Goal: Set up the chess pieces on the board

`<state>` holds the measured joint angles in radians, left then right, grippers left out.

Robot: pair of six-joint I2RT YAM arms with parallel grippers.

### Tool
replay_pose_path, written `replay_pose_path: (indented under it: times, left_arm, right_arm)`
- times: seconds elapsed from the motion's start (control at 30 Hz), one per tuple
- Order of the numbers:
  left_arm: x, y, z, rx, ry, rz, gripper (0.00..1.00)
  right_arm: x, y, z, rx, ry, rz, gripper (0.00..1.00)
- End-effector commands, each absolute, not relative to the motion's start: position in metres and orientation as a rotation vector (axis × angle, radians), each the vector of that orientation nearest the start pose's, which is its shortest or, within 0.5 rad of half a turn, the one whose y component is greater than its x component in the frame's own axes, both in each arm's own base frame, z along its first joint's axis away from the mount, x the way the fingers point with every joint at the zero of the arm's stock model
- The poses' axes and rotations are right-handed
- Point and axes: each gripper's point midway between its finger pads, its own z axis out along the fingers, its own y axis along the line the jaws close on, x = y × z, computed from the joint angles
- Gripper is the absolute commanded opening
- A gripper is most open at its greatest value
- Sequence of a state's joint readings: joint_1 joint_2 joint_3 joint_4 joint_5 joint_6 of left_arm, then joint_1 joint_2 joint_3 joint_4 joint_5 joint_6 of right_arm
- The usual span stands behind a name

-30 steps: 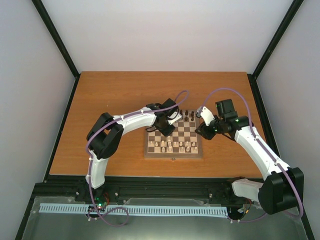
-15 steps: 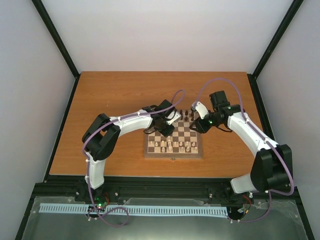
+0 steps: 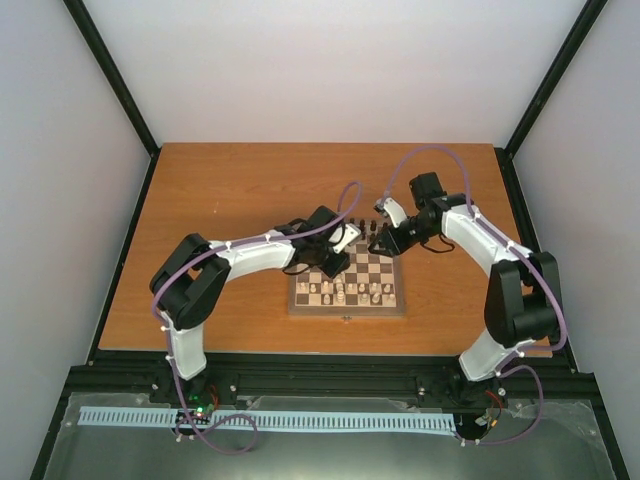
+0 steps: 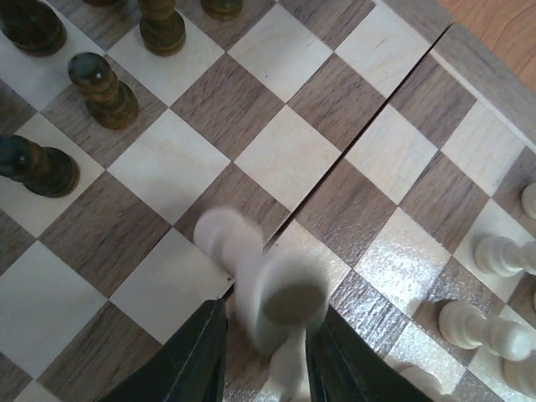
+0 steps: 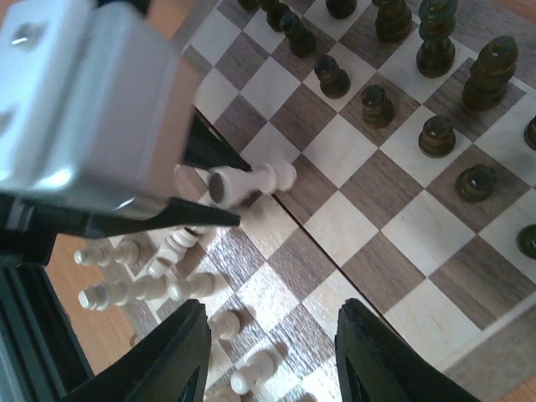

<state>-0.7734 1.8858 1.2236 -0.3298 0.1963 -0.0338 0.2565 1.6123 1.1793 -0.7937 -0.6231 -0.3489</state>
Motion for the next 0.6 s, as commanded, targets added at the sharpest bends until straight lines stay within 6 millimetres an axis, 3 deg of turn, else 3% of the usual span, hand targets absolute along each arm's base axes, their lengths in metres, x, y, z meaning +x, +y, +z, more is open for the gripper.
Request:
replay_pose_path:
  times: [0.0,0.23,0.57]
  left_arm:
    - [0.317,-0.357,0.09,0.966,2.308,-0.613,0.29]
    - [0.313,-0.358,0.093,0.969,2.286,-0.642,0.31]
    - [0.316,-0.359,0.094,0.963,2.279,-0.638,0.32]
  right_arm:
    - [0.324,0.189,0.134,-0.825,2.51,0.98,0.43]
    - [0.323,0.197,0.117,-0.799,2.57,1.111,0.44]
    - [0.324,0.192,0.115,-0.823,2.56,1.033,0.44]
